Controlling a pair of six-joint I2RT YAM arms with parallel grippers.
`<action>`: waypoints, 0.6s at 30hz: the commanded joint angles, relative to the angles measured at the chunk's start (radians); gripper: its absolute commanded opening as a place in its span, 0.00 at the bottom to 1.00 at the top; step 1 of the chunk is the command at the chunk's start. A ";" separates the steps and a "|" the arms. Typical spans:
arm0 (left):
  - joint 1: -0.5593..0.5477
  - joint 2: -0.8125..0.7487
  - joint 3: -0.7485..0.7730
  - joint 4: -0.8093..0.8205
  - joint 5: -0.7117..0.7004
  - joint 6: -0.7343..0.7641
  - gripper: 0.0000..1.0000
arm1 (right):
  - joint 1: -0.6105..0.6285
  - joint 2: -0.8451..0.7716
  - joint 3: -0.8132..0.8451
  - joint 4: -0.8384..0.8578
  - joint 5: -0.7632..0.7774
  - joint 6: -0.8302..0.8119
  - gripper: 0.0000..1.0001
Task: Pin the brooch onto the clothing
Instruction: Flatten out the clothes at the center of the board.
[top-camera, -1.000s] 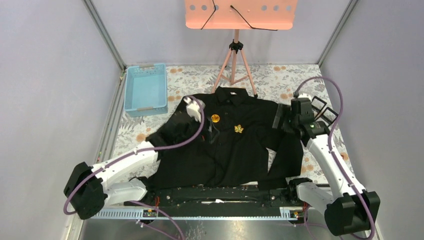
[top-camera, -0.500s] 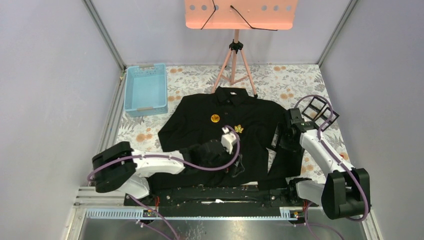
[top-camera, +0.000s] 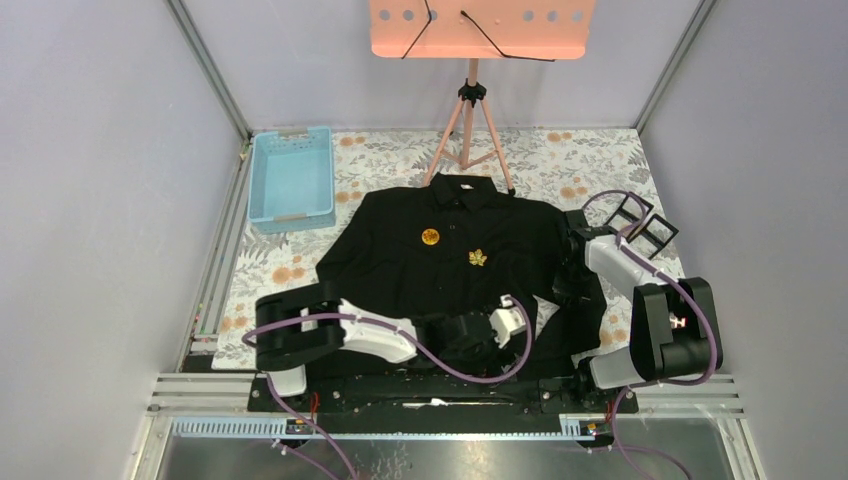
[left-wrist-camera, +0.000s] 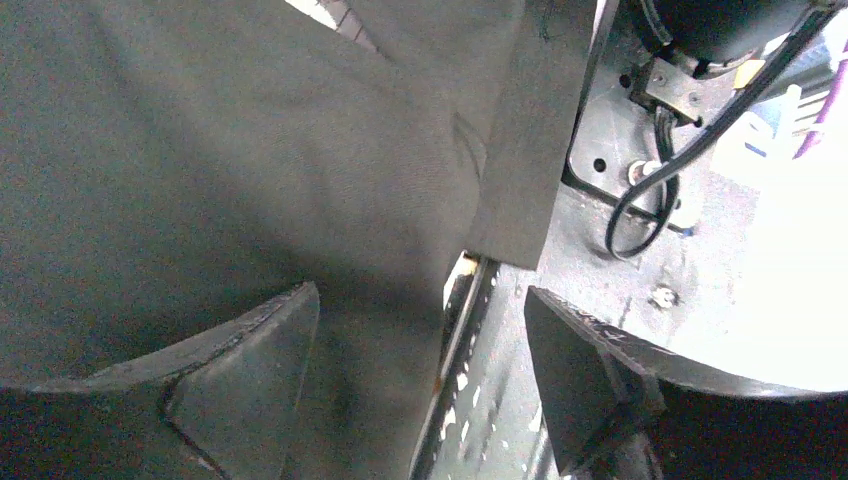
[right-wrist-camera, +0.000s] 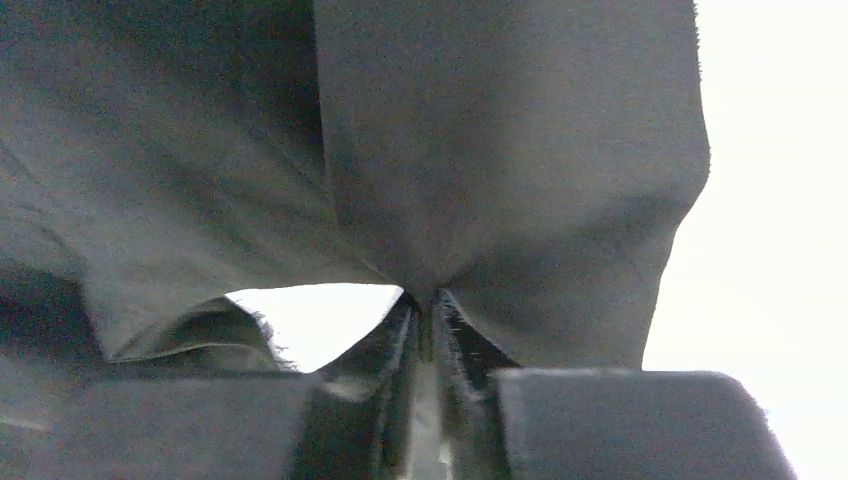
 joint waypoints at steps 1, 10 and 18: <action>-0.009 0.095 0.092 0.048 0.038 0.085 0.77 | -0.002 -0.013 0.095 -0.045 0.095 -0.011 0.06; -0.025 0.133 0.105 0.099 0.171 0.062 0.70 | -0.095 -0.073 0.302 -0.195 0.454 -0.137 0.00; -0.075 0.159 0.131 0.151 0.281 0.064 0.70 | -0.137 -0.085 0.464 -0.221 0.704 -0.252 0.02</action>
